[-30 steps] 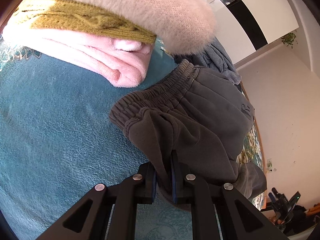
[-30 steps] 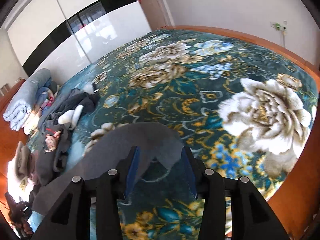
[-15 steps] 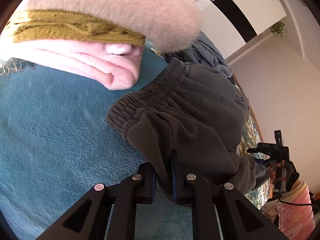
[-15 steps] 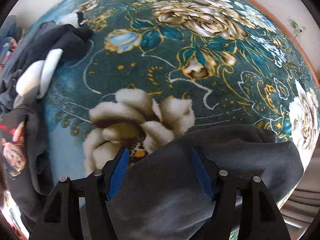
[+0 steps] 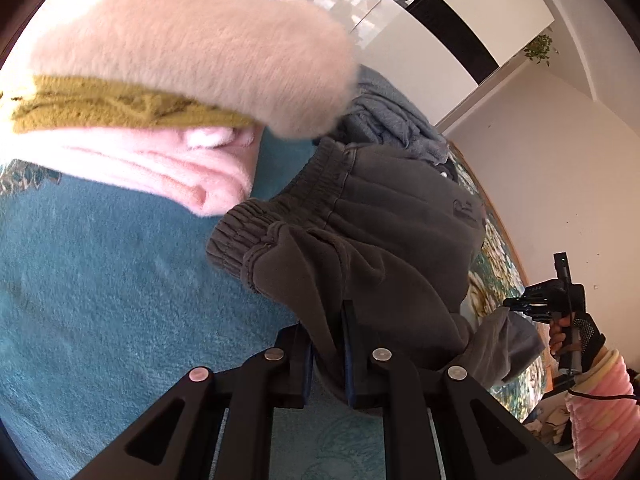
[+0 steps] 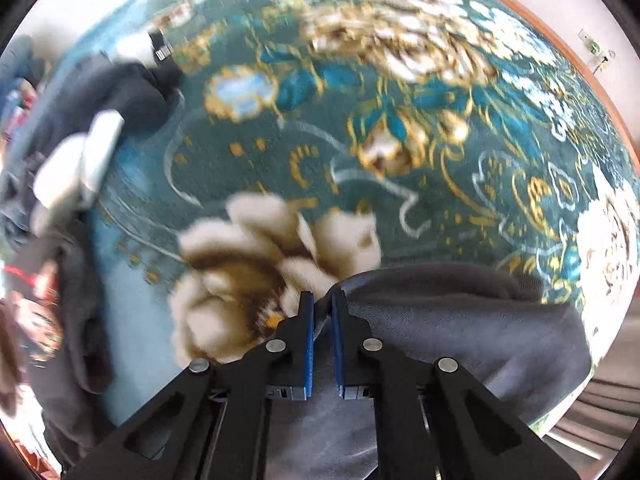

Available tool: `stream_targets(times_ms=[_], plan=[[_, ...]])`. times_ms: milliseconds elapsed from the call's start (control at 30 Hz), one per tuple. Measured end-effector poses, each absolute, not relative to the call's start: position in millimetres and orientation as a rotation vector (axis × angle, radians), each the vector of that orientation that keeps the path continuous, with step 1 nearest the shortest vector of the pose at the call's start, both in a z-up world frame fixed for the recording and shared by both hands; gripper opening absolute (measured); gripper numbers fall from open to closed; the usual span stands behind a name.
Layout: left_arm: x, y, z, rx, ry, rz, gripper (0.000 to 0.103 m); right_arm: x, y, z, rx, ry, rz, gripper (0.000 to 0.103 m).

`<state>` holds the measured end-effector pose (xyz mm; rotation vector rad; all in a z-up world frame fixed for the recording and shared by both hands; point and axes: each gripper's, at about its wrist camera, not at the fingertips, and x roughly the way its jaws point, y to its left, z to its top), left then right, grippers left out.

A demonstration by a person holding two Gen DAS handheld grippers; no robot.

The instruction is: Fold clothes

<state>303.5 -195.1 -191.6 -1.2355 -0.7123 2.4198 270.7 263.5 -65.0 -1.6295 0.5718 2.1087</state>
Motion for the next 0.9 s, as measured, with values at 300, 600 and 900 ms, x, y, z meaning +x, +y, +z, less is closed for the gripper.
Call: stream_targets(times_ms=[300,600,900], plan=[[337,-207,-58,-0.865,-0.629,2.485,0.012,337,301,97,-0.987,0.822,2.643,0.004],[383,-222,-85,-1.269,-0.631,2.428,0.012,419,351,-23,-1.124,1.008,2.447,0.004],[388,-235,-75,-1.307,-0.617,2.413,0.012,326,313,-52,-1.175,1.179,2.608,0.015]])
